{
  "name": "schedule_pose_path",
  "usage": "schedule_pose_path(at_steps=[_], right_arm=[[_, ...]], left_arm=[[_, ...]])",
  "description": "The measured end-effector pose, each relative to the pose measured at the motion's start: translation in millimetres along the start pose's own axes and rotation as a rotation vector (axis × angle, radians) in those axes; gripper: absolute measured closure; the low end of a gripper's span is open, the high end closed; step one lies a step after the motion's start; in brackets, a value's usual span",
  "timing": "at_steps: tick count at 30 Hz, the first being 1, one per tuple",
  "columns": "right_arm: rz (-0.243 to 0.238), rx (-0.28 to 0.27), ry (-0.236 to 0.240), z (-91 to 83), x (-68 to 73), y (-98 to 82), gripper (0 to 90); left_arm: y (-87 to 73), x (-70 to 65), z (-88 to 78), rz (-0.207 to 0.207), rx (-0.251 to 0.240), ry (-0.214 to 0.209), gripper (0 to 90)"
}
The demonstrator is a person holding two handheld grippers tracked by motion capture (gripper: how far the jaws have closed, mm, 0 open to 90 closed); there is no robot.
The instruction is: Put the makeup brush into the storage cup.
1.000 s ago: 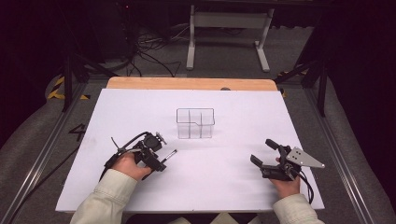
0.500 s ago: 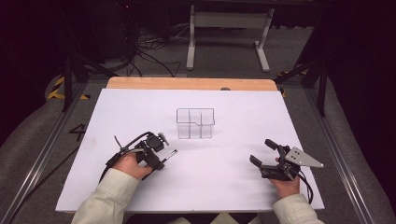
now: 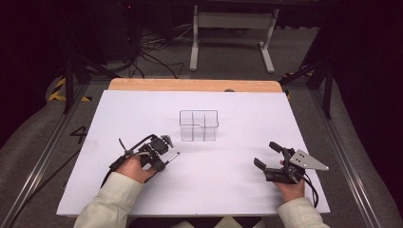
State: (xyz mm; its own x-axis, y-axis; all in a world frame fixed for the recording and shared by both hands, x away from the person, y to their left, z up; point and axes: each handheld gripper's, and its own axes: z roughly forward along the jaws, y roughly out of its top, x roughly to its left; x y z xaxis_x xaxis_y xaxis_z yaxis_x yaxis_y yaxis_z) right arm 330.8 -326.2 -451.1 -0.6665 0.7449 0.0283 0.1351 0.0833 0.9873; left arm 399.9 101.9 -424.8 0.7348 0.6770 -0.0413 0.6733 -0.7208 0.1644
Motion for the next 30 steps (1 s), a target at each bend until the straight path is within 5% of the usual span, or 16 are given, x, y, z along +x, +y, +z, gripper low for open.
schedule_pose_path(at_steps=[18, 30], right_arm=[[-0.001, 0.000, 0.009, 0.7, 0.2, -0.2, 9.7], [0.021, 0.008, 0.012, 1.4, -1.3, -1.0, 9.7]], left_arm=[[0.2, -1.4, 0.2, 0.022, 0.004, 0.019, 82.6], [-1.5, -0.4, -10.6, 0.054, -0.020, -0.048, 83.0]])
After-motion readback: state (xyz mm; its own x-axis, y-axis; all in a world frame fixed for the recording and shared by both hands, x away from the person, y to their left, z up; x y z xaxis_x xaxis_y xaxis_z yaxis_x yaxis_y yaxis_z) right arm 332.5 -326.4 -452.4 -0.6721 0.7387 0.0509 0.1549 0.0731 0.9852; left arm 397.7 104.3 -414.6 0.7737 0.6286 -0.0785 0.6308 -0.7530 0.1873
